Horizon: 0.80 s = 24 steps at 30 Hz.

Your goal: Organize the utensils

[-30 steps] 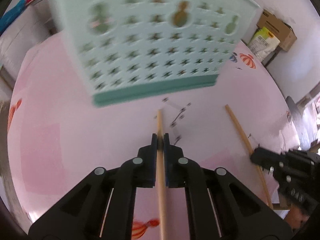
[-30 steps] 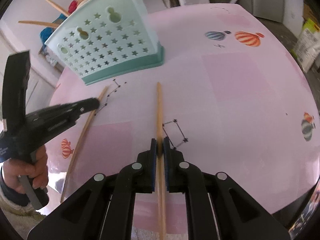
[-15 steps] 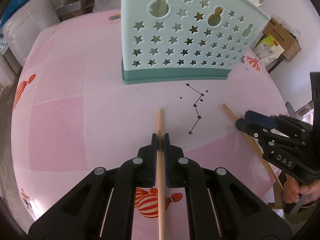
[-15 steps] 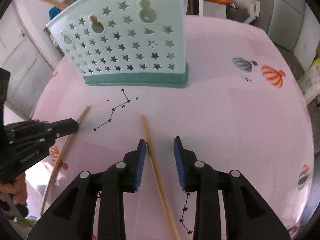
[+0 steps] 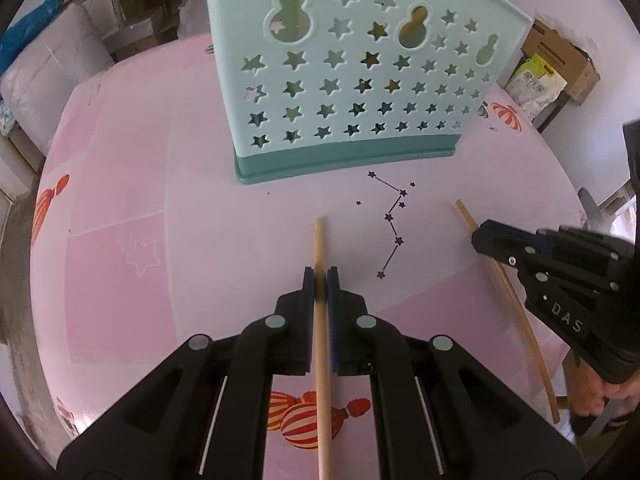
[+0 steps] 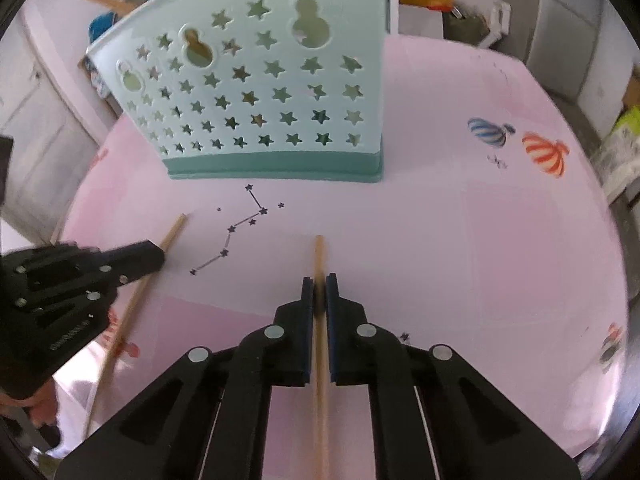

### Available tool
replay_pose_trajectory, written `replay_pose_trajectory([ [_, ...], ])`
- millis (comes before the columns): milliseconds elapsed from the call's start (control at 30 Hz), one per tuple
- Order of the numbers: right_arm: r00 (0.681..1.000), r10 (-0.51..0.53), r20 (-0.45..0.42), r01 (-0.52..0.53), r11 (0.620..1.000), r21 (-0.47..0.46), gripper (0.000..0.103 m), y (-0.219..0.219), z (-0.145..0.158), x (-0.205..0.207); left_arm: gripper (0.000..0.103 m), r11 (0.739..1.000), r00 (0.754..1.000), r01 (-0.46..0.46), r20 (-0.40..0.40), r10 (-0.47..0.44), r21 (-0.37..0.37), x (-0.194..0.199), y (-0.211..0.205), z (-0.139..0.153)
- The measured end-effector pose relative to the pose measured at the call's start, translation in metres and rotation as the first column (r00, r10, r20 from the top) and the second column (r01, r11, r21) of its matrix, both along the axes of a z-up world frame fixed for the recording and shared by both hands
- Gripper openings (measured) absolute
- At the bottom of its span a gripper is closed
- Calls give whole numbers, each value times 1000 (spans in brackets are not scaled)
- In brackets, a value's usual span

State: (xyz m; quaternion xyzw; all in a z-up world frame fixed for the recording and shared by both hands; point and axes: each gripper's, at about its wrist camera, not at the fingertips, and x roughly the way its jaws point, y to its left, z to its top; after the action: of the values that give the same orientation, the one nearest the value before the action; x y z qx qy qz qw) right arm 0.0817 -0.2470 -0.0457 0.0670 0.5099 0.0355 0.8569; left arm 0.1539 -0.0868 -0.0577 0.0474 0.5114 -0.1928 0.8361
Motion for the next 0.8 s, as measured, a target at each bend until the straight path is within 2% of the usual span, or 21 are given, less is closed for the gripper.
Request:
replay_pose_trajectory([
  [367, 983, -113, 143, 79, 972, 223, 6, -33, 42, -29, 5, 989, 997, -45, 55, 54, -144, -7, 25, 37],
  [567, 975, -131, 178, 83, 964, 254, 6, -37, 54, -37, 5, 980, 993, -42, 98, 62, -192, -13, 30, 60],
  [800, 972, -135, 194, 80, 960, 268, 6, -39, 59, -41, 5, 977, 990, -28, 132, 57, -211, -19, 27, 75],
])
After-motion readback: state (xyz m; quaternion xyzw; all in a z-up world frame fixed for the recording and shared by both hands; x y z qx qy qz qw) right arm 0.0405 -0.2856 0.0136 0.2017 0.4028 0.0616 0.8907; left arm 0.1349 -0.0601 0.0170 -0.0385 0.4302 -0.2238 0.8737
